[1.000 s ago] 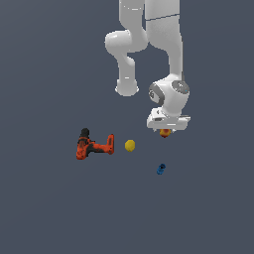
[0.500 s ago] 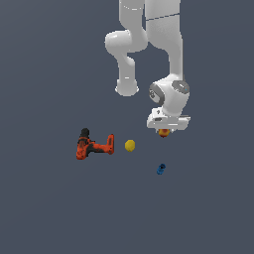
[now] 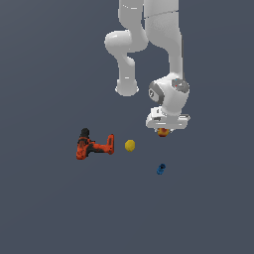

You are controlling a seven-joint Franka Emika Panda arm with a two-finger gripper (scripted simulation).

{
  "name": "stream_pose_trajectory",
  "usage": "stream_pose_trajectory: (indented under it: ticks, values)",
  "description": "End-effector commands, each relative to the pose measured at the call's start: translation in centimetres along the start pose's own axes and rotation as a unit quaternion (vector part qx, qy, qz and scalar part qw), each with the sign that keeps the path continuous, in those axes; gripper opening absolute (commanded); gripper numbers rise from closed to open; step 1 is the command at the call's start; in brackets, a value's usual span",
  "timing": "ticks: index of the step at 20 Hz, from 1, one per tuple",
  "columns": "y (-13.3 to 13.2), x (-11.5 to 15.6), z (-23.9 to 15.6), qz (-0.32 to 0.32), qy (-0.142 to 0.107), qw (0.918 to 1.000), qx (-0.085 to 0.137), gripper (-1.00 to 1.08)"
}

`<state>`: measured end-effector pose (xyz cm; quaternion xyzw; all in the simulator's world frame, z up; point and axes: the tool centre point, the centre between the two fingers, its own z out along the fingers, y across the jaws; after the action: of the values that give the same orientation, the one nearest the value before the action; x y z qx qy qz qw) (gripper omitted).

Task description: Pick up a designated object from a clutter of objects.

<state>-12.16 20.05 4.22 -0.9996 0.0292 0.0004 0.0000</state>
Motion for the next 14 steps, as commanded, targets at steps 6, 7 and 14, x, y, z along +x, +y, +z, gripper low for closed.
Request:
stream_pose_trajectory:
  ticks: [6,7,14]
  values:
    - [1.9,1.4,-3.1,0.000,0.001,1.0000,0.000,-1.00]
    - [2.3,1.7,-3.7,0.000,0.001,1.0000,0.000,-1.00]
    - [5.6,4.1,-9.0,0.000,0.000,1.0000,0.001,-1.00]
